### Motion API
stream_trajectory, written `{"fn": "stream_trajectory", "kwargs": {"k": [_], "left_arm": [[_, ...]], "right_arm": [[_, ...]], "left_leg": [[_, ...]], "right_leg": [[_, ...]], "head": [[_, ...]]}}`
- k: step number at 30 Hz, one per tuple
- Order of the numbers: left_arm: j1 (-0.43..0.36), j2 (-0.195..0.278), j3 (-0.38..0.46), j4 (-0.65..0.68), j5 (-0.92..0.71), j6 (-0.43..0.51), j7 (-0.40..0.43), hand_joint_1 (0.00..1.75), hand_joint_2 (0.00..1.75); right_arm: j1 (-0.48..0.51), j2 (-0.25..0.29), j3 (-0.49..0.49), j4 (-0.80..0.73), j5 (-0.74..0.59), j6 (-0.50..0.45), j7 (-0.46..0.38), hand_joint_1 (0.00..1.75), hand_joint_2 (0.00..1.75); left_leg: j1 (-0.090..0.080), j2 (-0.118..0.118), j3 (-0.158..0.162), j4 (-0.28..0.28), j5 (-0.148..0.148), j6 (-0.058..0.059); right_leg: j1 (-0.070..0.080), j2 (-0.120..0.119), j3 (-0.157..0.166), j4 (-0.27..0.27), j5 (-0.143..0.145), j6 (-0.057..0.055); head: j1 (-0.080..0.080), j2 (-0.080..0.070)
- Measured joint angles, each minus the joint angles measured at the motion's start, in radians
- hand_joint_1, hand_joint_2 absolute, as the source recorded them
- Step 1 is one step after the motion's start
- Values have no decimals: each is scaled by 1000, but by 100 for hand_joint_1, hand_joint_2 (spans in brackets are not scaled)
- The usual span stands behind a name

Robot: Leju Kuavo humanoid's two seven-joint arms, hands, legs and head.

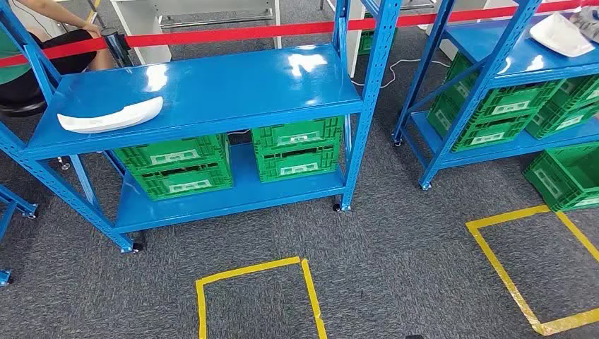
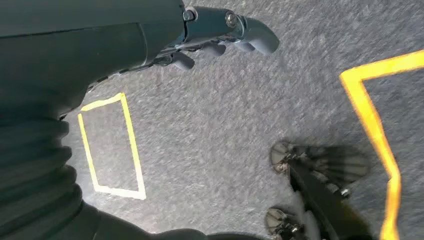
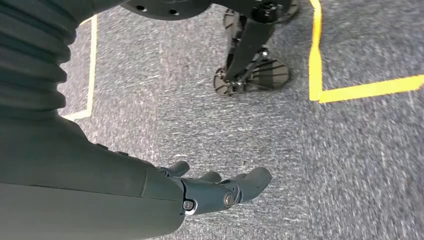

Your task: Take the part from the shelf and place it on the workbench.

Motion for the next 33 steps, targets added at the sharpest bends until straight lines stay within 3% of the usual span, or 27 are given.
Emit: {"fn": "stream_trajectory", "kwargs": {"k": [8, 10, 12, 14, 19, 23, 33], "left_arm": [[-39, -14, 148, 19, -127, 58, -38, 0, 175], [-51, -19, 195, 26, -168, 75, -51, 0, 87], [-64, -24, 240, 33, -207, 90, -65, 0, 0], [-76, -28, 283, 39, -246, 103, -81, 0, 0], [-121, -40, 372, 51, -358, 135, -140, 0, 0], [-178, -53, 435, 63, -453, 160, -196, 0, 175], [-350, -78, 473, 78, -719, 253, -336, 0, 175]], "right_arm": [[-29, 28, -120, 30, 14, 2, -28, 0, 175], [-38, 38, -163, 40, 19, 2, -35, 0, 175], [-47, 48, -206, 48, 23, 2, -43, 0, 87], [-53, 56, -244, 55, 28, 3, -50, 0, 0], [-71, 78, -329, 72, 47, 13, -65, 0, 0], [-89, 98, -400, 91, 66, 19, -69, 0, 0], [-120, 132, -507, 125, 130, 32, -63, 0, 0]], "left_leg": [[0, 0, 0, 0, 0, 0], [0, 0, 0, 0, 0, 0], [0, 0, 0, 0, 0, 0], [0, 0, 0, 0, 0, 0], [0, 0, 1, 0, 0, 0], [0, 0, 1, 0, 0, 0], [0, 0, 2, -1, 1, -1]], "right_leg": [[0, 0, 0, 0, 0, 0], [0, 0, 0, 0, 0, 0], [0, 0, 0, 0, 0, 0], [0, 0, 0, 0, 0, 0], [0, 0, 0, 0, 0, 0], [0, 0, 1, 0, 0, 0], [0, 1, 1, 0, 0, 0]], "head": [[0, 0], [0, 0], [0, 0], [0, 0], [0, 0], [0, 0], [0, 0]]}}
